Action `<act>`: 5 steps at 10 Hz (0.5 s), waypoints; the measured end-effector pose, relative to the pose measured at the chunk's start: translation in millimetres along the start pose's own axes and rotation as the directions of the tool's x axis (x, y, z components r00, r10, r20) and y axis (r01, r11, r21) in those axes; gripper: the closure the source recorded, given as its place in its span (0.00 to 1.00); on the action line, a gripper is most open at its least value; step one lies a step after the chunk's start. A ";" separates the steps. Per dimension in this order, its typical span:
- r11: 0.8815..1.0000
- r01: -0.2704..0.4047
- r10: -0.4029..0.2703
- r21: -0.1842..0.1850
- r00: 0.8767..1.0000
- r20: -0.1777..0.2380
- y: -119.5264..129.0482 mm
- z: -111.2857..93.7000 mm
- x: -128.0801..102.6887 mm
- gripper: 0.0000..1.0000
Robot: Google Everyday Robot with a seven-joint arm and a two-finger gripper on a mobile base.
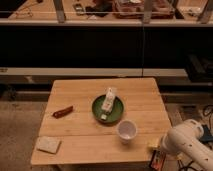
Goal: Place the eraser on the white sponge
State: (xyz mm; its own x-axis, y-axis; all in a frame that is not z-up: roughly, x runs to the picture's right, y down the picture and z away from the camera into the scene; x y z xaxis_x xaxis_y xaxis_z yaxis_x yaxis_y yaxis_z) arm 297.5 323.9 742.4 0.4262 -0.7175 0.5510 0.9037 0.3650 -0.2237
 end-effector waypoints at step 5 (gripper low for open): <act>1.000 0.001 -0.001 0.001 1.000 0.015 -1.8 3.7 -0.9 0.42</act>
State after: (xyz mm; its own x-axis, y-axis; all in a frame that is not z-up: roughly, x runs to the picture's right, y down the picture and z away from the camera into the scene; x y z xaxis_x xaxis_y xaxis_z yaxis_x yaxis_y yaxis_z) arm 295.3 326.1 745.3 0.4247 -0.7088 0.5632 0.9041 0.3647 -0.2228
